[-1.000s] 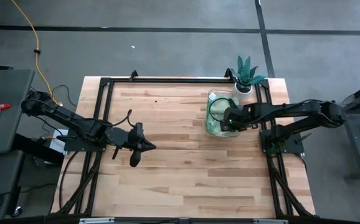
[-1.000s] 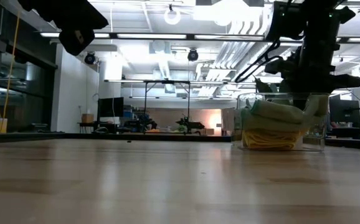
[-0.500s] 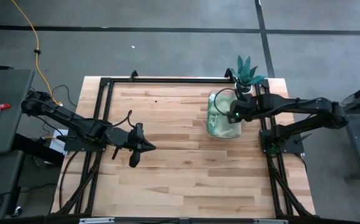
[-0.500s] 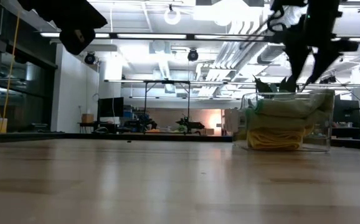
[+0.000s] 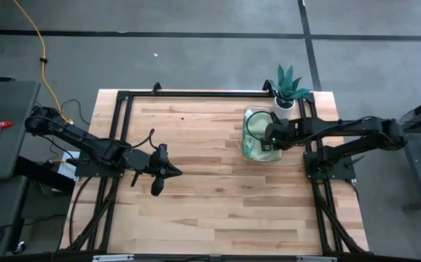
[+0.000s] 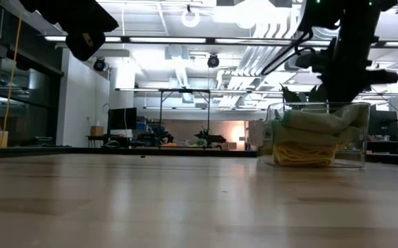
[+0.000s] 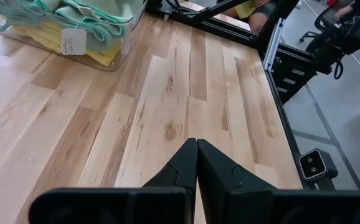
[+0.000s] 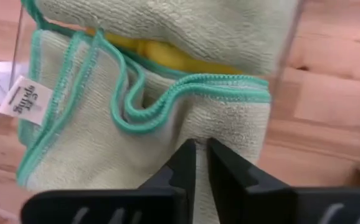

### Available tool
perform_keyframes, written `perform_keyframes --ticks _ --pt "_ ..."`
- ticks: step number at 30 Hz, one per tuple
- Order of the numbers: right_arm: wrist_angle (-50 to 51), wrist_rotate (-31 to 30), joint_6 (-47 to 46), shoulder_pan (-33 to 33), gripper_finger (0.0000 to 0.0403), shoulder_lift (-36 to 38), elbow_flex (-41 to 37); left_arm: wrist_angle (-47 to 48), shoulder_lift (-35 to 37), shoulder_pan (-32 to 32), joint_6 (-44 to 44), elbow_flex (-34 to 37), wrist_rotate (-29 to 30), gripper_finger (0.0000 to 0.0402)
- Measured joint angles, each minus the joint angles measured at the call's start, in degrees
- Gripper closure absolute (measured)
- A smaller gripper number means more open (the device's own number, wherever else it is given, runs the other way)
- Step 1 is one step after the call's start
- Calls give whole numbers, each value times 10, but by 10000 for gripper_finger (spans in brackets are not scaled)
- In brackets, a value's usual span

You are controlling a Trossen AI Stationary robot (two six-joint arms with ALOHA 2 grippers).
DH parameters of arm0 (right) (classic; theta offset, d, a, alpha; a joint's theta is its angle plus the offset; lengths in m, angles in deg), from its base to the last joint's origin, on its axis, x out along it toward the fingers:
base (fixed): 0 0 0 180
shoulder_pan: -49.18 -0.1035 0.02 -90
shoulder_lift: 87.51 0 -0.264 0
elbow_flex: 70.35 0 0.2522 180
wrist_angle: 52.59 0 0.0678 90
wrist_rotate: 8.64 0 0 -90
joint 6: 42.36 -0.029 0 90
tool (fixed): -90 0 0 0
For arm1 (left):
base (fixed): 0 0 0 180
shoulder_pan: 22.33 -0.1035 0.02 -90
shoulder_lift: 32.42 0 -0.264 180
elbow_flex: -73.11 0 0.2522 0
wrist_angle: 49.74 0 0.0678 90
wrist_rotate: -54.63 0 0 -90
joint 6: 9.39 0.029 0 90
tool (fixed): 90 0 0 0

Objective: Fold microfiber towels
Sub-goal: Put the folded green microfiber towel into the transparent bin, then return to Home Position

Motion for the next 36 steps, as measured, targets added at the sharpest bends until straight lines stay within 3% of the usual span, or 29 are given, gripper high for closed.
perform_keyframes --ticks 5,9,14,19,24,29,36 --pt "-84 2 -6 11 388 -2 -44 0 0 0 0 0 0 401" --pt "-86 -2 -6 21 396 -4 -58 -1 0 0 0 0 0 401" --pt "-48 -36 42 20 397 31 -14 -1 1 0 1 0 -5 401" --pt "-61 -44 134 2 400 94 25 6 28 -23 43 -23 -48 401" --pt "-129 -114 161 -56 402 157 27 84 85 -82 127 -76 -78 401" --pt "-221 -195 253 -132 403 186 27 123 175 -159 215 -92 -81 402" --pt "-289 -98 421 -174 403 185 27 111 329 -249 218 -24 -138 401"
